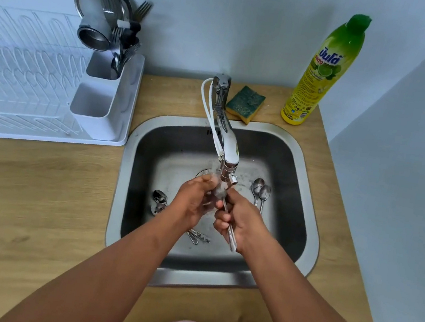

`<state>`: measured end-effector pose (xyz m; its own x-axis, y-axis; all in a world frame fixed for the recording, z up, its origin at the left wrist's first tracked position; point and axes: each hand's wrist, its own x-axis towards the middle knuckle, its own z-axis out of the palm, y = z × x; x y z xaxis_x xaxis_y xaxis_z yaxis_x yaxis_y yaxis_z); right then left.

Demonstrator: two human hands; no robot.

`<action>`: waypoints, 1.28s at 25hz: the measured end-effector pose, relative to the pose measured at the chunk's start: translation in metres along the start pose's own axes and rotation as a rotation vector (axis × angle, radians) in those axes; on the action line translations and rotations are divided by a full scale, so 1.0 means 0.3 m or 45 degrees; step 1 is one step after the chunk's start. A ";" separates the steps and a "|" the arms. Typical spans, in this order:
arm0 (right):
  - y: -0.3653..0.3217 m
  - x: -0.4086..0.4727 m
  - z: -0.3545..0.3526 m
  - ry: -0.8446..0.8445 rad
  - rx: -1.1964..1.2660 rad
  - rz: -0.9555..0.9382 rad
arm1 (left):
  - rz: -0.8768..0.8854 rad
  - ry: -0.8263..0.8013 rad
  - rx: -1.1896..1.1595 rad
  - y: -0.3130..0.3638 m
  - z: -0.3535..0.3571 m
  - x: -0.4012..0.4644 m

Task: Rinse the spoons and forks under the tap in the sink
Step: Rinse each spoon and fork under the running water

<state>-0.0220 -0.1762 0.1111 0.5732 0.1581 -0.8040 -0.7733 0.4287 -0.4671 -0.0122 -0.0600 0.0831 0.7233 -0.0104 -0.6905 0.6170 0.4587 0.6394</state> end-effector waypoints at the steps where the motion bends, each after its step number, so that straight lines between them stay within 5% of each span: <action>1: 0.015 0.007 0.000 0.037 -0.059 -0.030 | 0.011 0.021 -0.013 0.001 -0.010 0.003; 14: 0.081 0.019 -0.076 0.045 -0.499 -0.449 | 0.012 -0.049 0.143 -0.004 -0.019 -0.029; 24: 0.091 -0.002 -0.075 -0.104 -0.240 -0.144 | 0.088 -0.068 0.118 0.016 -0.010 -0.026; 32: 0.062 0.033 -0.057 0.000 -0.252 -0.302 | 0.194 -0.032 0.186 -0.004 -0.061 -0.030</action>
<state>-0.0353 -0.1821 0.0881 0.7440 0.0741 -0.6641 -0.6558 0.2718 -0.7043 -0.0250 -0.0443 0.0822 0.8180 0.0264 -0.5747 0.5371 0.3229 0.7793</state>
